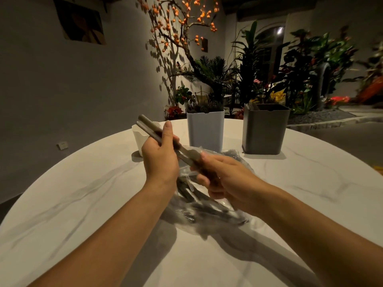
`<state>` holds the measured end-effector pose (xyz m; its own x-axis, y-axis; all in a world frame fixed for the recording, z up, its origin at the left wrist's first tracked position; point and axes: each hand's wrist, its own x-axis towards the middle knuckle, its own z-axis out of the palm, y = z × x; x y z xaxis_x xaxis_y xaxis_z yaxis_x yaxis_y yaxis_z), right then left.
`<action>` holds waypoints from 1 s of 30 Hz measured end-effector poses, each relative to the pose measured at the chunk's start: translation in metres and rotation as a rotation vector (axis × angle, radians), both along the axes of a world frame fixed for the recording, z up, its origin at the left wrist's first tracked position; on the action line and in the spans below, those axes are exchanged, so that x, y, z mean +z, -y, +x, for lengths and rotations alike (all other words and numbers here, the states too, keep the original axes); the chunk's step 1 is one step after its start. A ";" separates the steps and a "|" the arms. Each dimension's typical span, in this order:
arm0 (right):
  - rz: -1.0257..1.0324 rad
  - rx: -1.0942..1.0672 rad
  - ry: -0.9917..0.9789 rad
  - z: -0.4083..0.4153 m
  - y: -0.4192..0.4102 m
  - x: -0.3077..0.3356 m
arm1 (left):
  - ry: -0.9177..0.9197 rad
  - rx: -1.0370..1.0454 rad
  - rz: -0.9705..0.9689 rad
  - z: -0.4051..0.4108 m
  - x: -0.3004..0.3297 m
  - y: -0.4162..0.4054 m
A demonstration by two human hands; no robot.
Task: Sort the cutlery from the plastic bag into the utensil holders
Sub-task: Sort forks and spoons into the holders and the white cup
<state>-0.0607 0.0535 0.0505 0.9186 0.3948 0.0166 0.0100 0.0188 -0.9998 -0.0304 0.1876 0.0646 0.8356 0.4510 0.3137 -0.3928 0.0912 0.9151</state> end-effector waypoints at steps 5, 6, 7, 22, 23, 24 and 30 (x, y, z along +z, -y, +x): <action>-0.040 -0.208 0.132 0.003 0.002 0.013 | -0.102 -0.040 -0.015 -0.002 0.011 0.000; -0.098 -0.294 0.197 0.003 0.003 0.018 | -0.168 -0.081 0.009 -0.004 0.013 0.001; -0.160 -0.378 0.267 0.004 0.005 0.023 | -0.220 -0.124 0.058 -0.007 0.014 0.002; -0.098 -0.438 0.498 0.020 0.046 0.083 | 0.112 -0.442 0.907 0.006 0.047 0.010; -0.073 -0.438 0.505 0.022 0.049 0.085 | 0.110 -0.449 0.842 0.008 0.050 0.015; -0.067 -0.451 0.519 0.025 0.052 0.087 | 0.105 -0.472 0.790 0.010 0.053 0.021; -0.110 -0.529 0.581 0.036 0.072 0.101 | 0.100 -0.606 0.526 0.023 0.070 0.055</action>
<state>-0.0252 -0.0183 0.1516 0.8408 -0.0650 0.5374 0.5109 -0.2330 -0.8275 -0.0078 0.1328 0.1343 0.8442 -0.2983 0.4453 -0.4955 -0.1179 0.8605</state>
